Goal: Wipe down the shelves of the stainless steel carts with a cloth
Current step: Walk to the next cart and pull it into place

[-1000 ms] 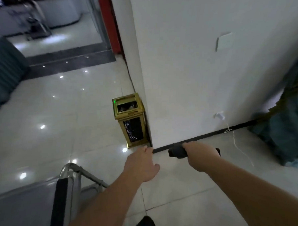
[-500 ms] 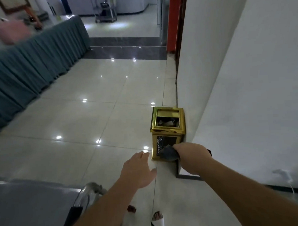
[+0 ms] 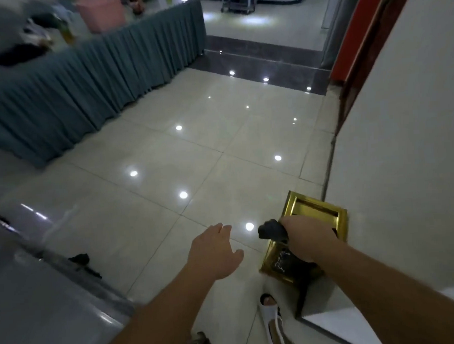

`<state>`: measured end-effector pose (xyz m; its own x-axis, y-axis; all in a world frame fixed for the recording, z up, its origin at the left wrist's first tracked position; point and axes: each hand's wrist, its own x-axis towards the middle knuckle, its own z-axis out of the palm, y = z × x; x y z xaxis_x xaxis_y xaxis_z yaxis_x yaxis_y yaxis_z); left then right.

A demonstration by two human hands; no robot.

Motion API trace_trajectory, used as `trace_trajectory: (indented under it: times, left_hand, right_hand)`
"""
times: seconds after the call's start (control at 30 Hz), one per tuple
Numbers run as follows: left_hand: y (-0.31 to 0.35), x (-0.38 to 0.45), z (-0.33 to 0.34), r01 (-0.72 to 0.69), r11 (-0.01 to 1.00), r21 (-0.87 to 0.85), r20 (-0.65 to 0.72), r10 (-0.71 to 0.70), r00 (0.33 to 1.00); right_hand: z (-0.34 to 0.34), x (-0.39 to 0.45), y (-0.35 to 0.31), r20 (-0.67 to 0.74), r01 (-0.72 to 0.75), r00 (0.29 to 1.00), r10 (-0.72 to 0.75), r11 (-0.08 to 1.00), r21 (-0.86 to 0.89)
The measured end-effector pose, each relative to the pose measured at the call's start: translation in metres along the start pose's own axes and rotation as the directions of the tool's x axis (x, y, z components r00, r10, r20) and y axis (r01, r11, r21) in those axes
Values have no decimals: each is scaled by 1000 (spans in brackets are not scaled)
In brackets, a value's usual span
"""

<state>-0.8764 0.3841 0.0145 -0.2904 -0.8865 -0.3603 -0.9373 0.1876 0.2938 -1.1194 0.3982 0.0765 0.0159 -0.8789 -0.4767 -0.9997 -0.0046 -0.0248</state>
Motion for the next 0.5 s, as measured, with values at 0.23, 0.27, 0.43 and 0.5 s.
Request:
trace_trajectory:
  times: [0.23,0.27,0.43,0.5]
  left_hand:
    - [-41,65,-44,277,958,-72,-26,-280,960]
    - [-47,69,-51,315,945,-87,-28,-319,947]
    - [-89,77,-76,483,850,-209,-45,-502,864]
    - [-110,74,-79,533,802,-268,-47,-564,825]
  right_hand:
    - [-67,142,-31,-33,241,969,-244,968,-75]
    - [-76,159,-39,-26,280,959,-283,956,-92]
    - [-117,233,-102,55,459,887,-458,866,-200]
    - [-125,255,-135,105,535,845,-525,818,-213]
